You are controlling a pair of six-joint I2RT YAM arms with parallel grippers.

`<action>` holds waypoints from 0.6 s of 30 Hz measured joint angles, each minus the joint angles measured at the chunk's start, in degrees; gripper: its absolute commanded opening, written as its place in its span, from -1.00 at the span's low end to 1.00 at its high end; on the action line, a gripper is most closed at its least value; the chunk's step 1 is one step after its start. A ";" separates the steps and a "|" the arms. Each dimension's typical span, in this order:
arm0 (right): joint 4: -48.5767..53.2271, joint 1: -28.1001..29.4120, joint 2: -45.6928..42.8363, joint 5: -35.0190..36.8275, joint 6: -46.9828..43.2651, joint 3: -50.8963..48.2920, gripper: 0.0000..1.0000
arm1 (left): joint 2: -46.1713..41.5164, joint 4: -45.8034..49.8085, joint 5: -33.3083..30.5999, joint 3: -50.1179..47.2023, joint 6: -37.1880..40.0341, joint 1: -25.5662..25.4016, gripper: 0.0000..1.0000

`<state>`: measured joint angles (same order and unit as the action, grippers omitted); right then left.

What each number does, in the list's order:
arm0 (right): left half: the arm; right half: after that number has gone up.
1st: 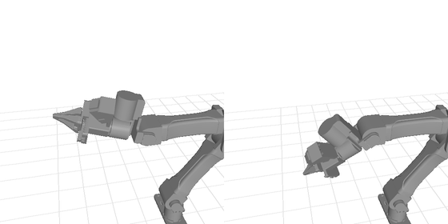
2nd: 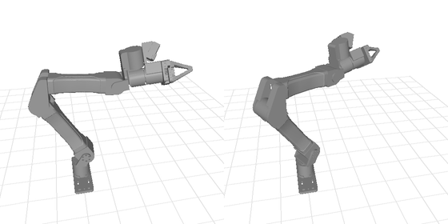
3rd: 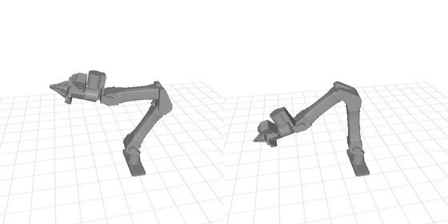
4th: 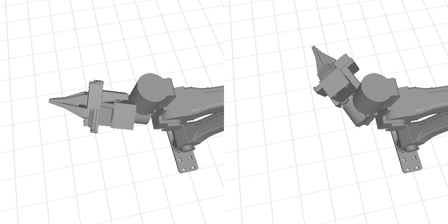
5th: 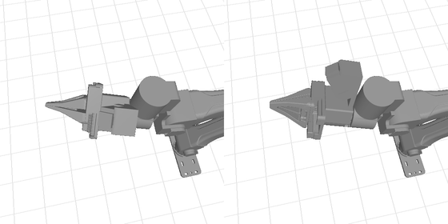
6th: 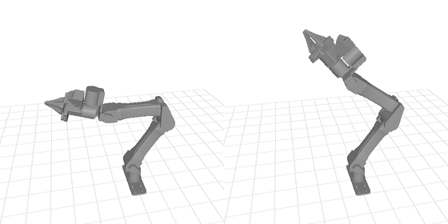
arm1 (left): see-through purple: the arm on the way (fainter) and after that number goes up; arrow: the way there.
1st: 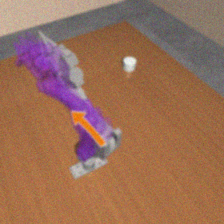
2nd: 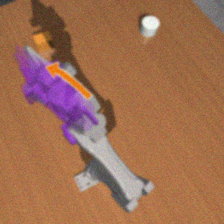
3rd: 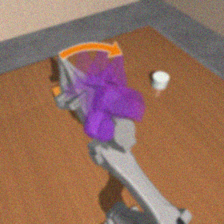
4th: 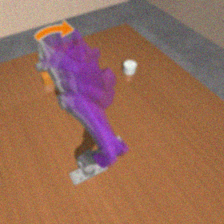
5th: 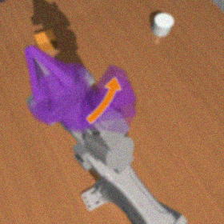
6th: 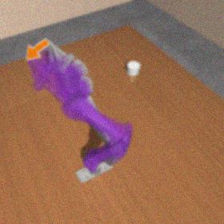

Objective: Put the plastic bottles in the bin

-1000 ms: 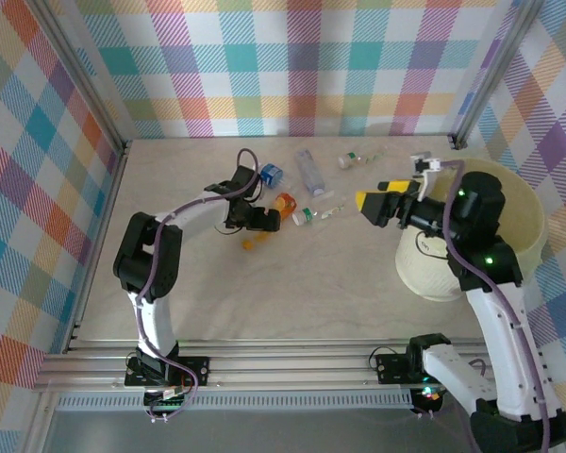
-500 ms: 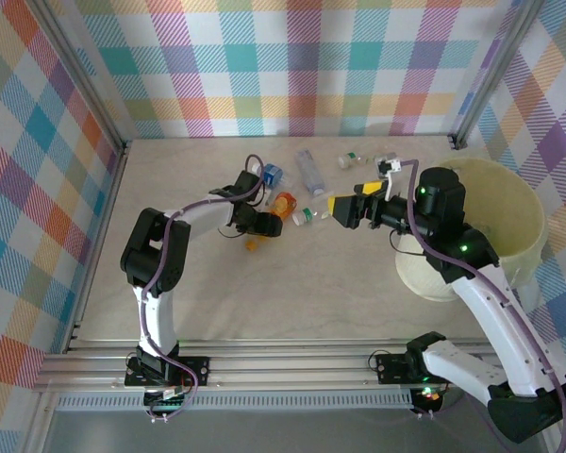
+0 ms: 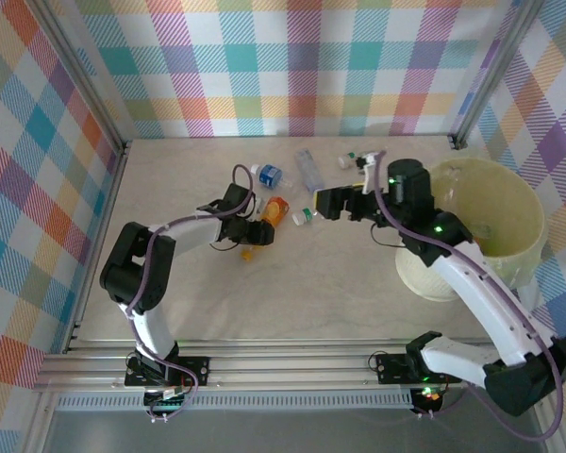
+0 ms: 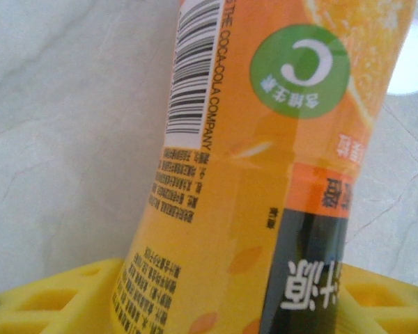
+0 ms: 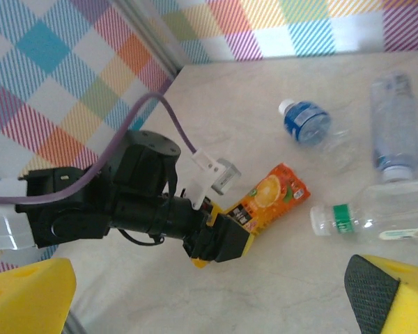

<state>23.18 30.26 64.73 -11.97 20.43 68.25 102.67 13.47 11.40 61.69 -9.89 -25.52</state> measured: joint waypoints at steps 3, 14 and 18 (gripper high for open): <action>0.07 4.50 3.82 2.80 0.04 1.57 0.99 | -3.15 -1.92 -0.52 -3.26 -1.31 0.00 0.09; 4.59 9.14 15.93 11.78 1.97 8.52 0.99 | -19.06 -8.41 1.99 -12.13 -7.67 0.00 0.06; 6.25 9.09 20.06 9.70 2.93 12.33 0.99 | -23.19 -12.66 5.64 -13.79 -10.78 0.00 0.06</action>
<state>29.43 39.35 84.79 -2.26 23.35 80.58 79.48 0.82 17.04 47.90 -20.67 -25.52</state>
